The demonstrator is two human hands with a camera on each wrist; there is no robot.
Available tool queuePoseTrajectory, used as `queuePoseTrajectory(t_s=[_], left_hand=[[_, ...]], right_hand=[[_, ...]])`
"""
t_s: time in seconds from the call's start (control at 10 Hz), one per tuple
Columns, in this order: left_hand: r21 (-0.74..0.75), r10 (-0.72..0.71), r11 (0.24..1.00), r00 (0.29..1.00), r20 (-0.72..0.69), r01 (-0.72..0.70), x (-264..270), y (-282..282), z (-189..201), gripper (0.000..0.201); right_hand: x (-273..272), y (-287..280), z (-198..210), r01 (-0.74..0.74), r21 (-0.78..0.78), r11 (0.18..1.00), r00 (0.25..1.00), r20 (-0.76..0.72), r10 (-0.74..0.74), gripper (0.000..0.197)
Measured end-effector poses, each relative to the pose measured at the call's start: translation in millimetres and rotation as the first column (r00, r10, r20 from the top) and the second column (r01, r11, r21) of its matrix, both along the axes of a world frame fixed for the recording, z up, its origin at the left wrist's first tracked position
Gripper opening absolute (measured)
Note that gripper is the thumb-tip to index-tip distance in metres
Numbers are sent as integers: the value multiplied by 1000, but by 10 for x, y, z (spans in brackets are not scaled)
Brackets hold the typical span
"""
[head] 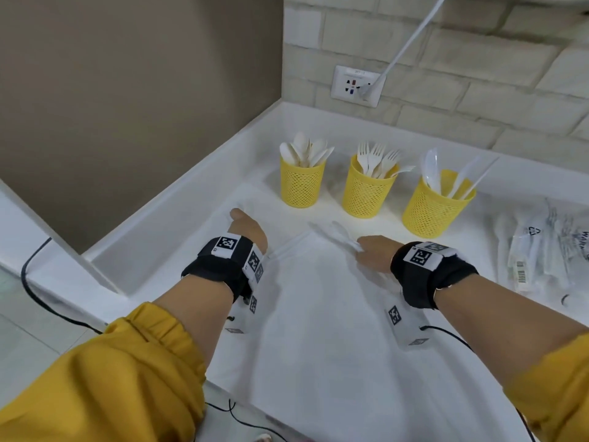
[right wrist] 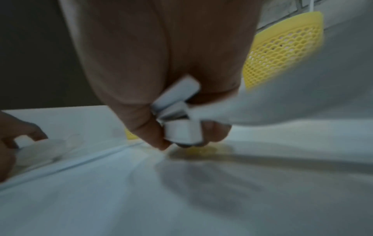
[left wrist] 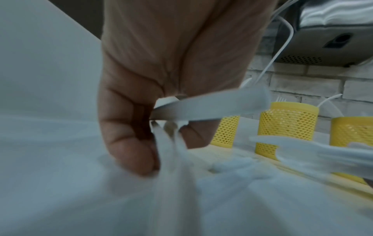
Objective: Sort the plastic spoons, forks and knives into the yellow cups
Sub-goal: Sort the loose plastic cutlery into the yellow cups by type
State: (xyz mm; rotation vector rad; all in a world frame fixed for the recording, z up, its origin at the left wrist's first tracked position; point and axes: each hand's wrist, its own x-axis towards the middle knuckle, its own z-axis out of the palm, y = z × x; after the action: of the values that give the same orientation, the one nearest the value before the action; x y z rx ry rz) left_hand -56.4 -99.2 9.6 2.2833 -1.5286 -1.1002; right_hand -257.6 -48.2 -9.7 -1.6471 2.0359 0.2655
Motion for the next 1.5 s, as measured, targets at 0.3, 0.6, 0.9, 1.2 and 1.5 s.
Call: queuePoseTrajectory(t_s=[0.3,0.6,0.9,1.2,1.5], left_hand=[[10,-357,934,934,24,357,319,-122,-26,35],[30,-79,995,948,-309,93,600,-103,145,5],[-175,-242,970,770,-590,170,663,63,105,22],[-191,-228,974,586,-777,126,216,197,271,24],[-375,-362,927,347,-865,32,-200,47,786,31]], right_hand=[[552,-13,207,151,-148,977,897,437,-72,18],[1022,-345,-33,31,-109,994,977,211,-7,20],[645,79,10,-86,-49,995,992,84,90,29],[394,246,492,410,-175,895,461,887,-38,62],[548,273,734,545,-199,814,136,979,148,13]])
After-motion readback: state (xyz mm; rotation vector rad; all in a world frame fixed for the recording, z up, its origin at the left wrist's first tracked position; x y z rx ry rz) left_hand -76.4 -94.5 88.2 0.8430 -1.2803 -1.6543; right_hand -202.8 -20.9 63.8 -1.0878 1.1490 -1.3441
